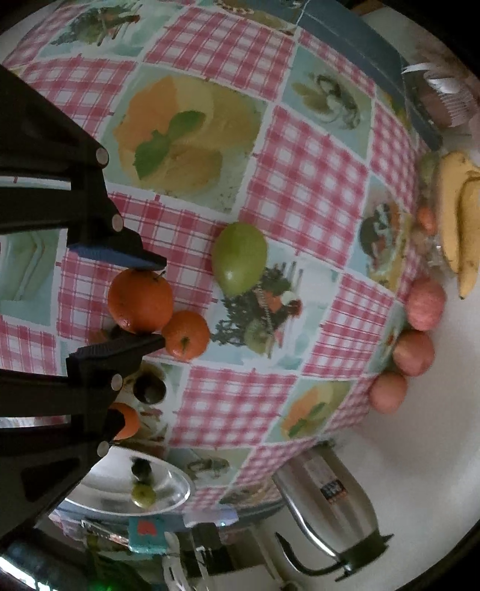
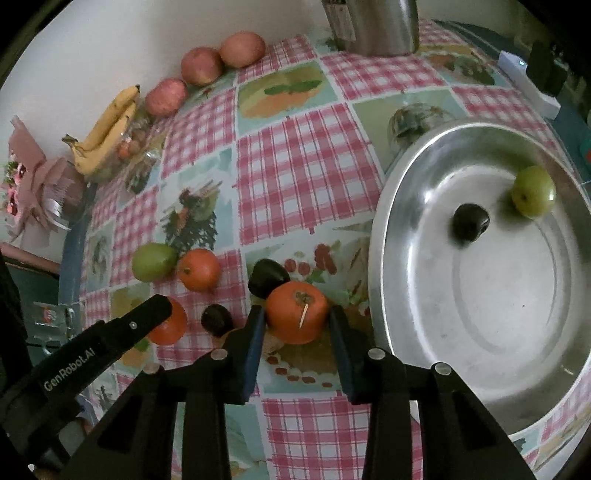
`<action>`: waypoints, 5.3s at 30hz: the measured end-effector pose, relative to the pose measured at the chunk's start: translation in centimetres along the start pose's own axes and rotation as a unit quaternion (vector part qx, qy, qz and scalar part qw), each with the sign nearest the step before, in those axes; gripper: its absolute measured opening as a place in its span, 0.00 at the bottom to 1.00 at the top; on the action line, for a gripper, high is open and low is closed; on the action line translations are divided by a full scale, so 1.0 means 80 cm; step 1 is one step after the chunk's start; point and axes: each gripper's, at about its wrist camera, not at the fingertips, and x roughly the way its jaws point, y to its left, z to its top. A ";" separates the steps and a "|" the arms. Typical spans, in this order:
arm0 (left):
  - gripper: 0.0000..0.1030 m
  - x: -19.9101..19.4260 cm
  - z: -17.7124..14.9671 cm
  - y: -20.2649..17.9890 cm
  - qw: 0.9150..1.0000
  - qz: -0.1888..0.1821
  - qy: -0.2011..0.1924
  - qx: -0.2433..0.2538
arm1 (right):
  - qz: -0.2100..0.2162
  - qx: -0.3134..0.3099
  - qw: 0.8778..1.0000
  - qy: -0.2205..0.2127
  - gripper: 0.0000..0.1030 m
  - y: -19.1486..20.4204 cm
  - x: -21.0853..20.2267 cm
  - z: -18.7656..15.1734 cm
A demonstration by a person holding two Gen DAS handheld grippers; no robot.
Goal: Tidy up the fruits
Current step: 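Carry both held tangerines over the steel plate, then open the right tool over the plate while the left tool releases its tangerine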
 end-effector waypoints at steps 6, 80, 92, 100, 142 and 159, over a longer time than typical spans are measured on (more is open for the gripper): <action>0.37 -0.026 0.005 -0.011 0.999 -0.016 -0.031 0.006 | 0.010 0.007 0.999 -0.036 0.36 -0.003 -0.032 0.003; 0.37 -0.013 -0.008 -0.041 0.999 -0.032 -0.004 0.030 | 0.023 -0.019 0.999 0.029 0.35 0.002 -0.002 -0.009; 0.37 -0.021 -0.011 -0.060 0.998 -0.040 -0.016 0.052 | 0.001 0.044 0.998 -0.048 0.35 -0.046 -0.057 0.005; 0.37 -0.019 -0.029 -0.105 0.993 -0.062 -0.009 0.099 | -0.049 0.115 0.990 -0.068 0.35 -0.109 -0.076 0.008; 0.54 0.033 -0.116 -0.227 0.960 -0.070 0.050 0.267 | -0.085 0.222 0.969 -0.061 0.37 -0.202 -0.086 -0.008; 0.89 0.035 -0.071 -0.168 0.984 0.029 0.030 0.171 | -0.094 0.209 0.970 -0.078 0.62 -0.194 -0.094 -0.004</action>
